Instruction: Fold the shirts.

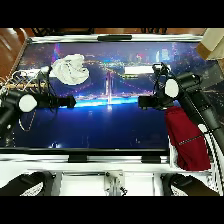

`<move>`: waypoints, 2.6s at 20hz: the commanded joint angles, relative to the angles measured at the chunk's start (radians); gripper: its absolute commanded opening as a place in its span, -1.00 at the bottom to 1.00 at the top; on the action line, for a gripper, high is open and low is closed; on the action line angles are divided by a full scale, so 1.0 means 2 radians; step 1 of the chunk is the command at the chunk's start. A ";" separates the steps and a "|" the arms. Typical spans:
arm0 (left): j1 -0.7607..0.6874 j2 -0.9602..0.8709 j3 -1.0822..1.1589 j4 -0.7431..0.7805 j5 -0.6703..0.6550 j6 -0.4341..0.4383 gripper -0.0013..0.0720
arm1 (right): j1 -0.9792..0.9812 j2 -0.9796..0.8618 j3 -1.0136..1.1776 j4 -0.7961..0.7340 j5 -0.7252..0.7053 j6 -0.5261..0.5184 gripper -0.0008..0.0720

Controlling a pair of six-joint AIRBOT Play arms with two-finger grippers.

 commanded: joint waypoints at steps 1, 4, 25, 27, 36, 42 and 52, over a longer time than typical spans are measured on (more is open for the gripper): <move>0.064 -0.086 0.087 0.001 0.064 -0.027 0.89 | 0.000 0.000 0.001 0.006 -0.004 0.000 0.55; 0.120 -0.206 0.215 0.001 0.064 -0.025 0.89 | 0.000 0.000 0.001 0.011 -0.012 0.000 0.55; 0.132 -0.487 0.398 -0.098 0.143 -0.022 -0.86 | 0.001 0.000 0.001 0.029 -0.076 0.000 0.55; 0.125 -0.453 0.414 -0.098 0.123 0.031 -0.86 | 0.000 0.001 0.001 0.021 -0.086 -0.006 0.55; 0.004 -0.064 0.436 -0.092 0.129 0.177 -0.86 | 0.000 0.163 0.080 -0.072 0.003 -0.027 0.55; -0.059 0.004 0.425 -0.092 -0.039 0.176 -0.86 | 0.000 0.277 0.092 -0.074 0.049 -0.011 0.55; -0.197 -0.008 -0.004 -0.093 0.078 0.038 -0.57 | 0.000 0.270 -0.183 0.084 0.007 -0.013 0.60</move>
